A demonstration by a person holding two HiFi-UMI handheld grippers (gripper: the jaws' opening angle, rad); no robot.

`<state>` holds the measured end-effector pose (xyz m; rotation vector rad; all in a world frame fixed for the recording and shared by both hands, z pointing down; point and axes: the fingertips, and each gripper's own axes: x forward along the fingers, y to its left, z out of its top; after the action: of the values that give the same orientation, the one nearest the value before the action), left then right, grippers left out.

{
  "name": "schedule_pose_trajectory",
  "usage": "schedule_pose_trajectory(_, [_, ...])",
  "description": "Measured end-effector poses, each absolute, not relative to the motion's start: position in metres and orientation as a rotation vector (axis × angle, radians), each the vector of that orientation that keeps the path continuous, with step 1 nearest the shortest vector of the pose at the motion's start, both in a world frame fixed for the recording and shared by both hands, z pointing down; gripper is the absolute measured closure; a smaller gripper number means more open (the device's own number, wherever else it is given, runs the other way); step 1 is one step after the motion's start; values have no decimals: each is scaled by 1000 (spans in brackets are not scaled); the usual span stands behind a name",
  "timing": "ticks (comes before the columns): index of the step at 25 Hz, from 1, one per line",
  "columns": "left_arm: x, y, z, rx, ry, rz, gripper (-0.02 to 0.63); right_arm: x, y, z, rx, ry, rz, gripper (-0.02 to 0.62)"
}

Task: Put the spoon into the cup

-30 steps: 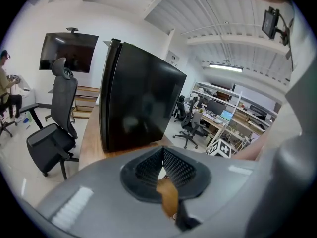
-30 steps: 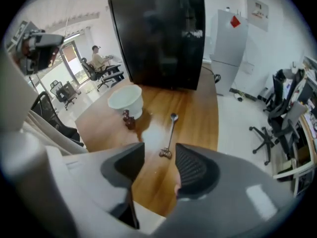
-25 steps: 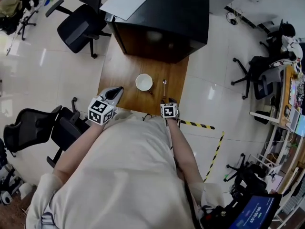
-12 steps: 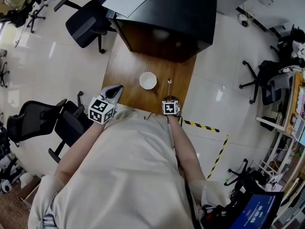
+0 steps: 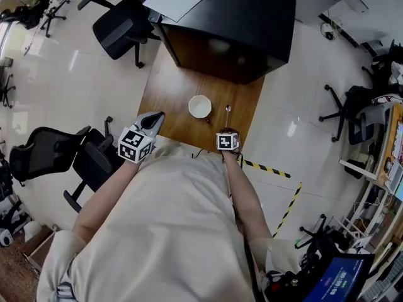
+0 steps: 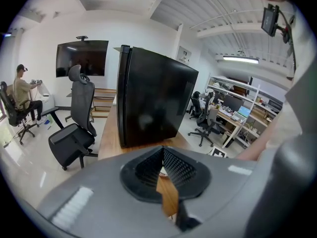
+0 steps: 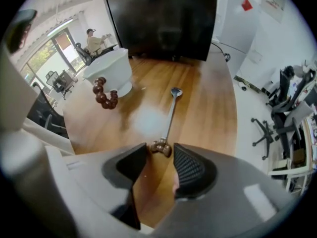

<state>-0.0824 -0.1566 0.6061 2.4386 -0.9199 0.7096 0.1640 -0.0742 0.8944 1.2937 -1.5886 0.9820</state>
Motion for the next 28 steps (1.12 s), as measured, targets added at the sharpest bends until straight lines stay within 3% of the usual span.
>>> schedule_pose_trajectory(3, [-87,-157,608,2424,-930,702,601,171,-76,894,1341,-1576,1011,468])
schedule_pose_trajectory(28, [-57,-165,609,2457,-878,601,601,202,-75,790,1406,-1760,915,471])
